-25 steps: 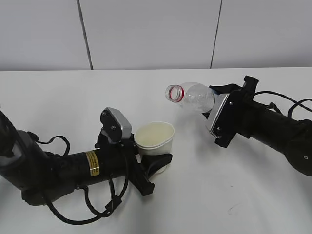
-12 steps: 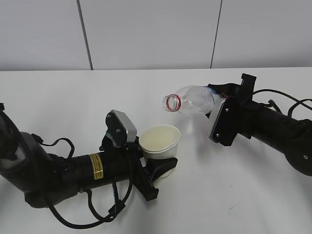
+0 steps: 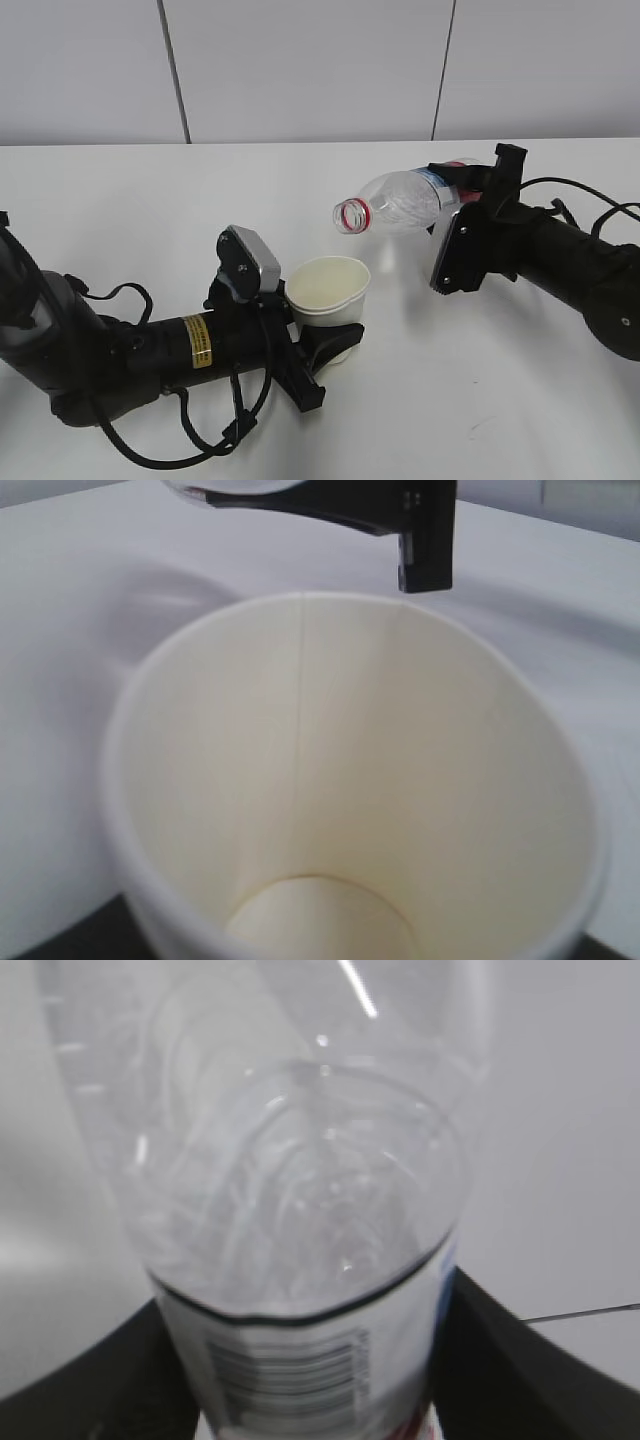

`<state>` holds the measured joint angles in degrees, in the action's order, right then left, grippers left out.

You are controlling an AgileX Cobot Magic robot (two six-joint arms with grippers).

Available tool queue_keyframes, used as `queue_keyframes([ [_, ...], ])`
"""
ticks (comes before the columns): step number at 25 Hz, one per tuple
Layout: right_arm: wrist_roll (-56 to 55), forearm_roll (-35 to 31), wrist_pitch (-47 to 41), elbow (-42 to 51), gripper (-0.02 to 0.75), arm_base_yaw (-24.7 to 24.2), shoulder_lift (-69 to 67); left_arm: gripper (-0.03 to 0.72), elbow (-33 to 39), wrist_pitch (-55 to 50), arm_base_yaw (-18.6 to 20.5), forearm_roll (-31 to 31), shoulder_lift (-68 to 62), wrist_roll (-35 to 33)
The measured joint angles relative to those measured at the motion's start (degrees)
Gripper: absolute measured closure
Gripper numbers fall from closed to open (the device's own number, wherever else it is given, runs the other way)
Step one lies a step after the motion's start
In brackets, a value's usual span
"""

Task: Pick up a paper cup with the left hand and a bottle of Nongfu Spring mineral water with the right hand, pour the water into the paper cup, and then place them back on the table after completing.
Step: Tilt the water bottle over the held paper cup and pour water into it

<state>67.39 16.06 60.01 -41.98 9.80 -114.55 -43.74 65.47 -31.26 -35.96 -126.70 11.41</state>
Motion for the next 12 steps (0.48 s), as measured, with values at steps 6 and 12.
queue_keyframes([
  [6,3.6,-0.1,0.1,0.0,0.286,0.0,0.0,0.332,0.0,0.0,0.0,0.0,0.0,0.0],
  [12,6.6,-0.1,0.3,0.0,0.287,0.0,0.0,0.332,0.0,0.0,0.0,0.0,0.0,0.0],
])
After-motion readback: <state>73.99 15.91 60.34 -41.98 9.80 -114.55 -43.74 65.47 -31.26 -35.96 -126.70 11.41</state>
